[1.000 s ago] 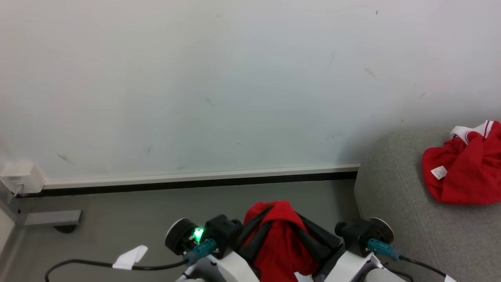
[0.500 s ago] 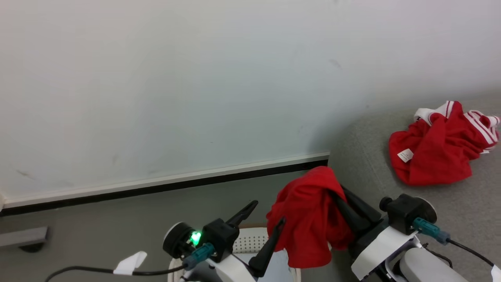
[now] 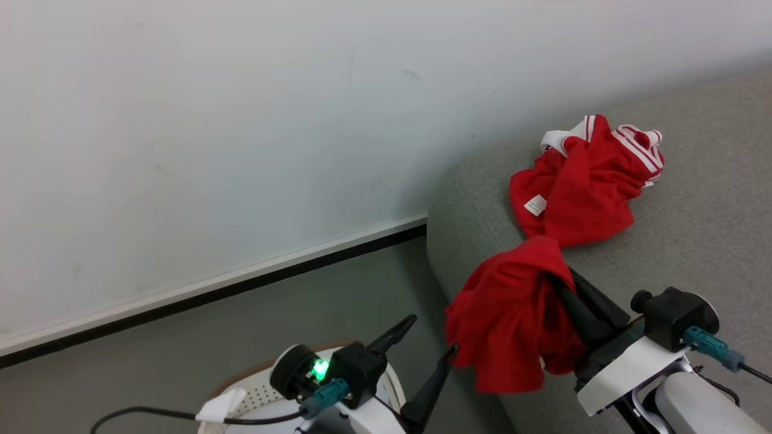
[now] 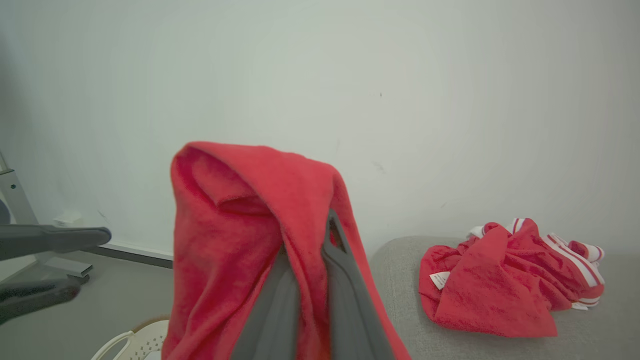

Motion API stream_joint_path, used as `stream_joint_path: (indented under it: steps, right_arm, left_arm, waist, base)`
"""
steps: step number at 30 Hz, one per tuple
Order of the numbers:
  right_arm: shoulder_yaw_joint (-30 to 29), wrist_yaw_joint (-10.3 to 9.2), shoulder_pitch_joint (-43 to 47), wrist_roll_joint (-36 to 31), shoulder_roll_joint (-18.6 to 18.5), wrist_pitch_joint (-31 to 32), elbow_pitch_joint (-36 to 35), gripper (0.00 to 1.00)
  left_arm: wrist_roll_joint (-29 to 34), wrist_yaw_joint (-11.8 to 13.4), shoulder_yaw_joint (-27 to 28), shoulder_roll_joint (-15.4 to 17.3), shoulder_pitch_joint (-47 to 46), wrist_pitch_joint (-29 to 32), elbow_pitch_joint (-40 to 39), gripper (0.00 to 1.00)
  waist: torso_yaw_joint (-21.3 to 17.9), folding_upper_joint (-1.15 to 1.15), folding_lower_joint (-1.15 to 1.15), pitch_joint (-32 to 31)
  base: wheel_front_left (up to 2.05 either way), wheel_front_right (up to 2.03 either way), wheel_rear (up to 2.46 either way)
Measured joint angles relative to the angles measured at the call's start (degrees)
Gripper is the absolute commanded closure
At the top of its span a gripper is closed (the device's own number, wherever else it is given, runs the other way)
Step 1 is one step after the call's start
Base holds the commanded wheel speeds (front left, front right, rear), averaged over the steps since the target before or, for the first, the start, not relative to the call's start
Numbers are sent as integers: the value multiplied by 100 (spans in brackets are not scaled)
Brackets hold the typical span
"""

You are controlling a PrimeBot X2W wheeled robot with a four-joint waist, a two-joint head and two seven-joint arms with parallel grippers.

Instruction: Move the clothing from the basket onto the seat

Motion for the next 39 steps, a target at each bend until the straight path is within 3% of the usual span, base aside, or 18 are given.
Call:
stream_joint_path:
  steps: [6,13,19,26,33,36,39]
  right_arm:
    - [-275,0,118,-12,-118,1,-41,100]
    - [-968,0,-14,-265,-229,1,105,100]
    - [-2073,0,-910,-400,-568,24,254,100]
    - [-3390,0,-2443,-753,-1274,392,517,100]
    - [-4364,0,-3554,-1370,-1726,688,1300,100]
    - [-4698,0,-3701,-1684,-1733,659,1815,100]
    - [-5141,0,-3656,-1897,-1511,454,2457,100]
  left_arm:
    - [0,-12,-31,-54,-53,-40,71,0]
    - [1,-22,-66,-74,-140,-74,101,0]
    - [97,-121,-67,-48,-532,-25,52,0]
    - [225,-179,15,20,-1026,-18,-30,0]
    - [353,-196,125,93,-1551,32,-182,0]
    - [386,-193,183,78,-1771,7,-296,0]
    - [417,-167,235,-31,-1915,-86,-357,0]
  waist:
    - [-214,0,0,97]
    - [-171,0,0,319]
    - [27,0,0,863]
    - [423,0,1,1673]
    - [848,-1,1,2513]
    - [1025,-1,1,2864]
    - [1209,-1,1,3168]
  base:
    - [0,0,0]
    - [0,0,0]
    - [0,0,0]
    - [0,0,0]
    - [0,0,0]
    - [0,0,0]
    - [0,0,0]
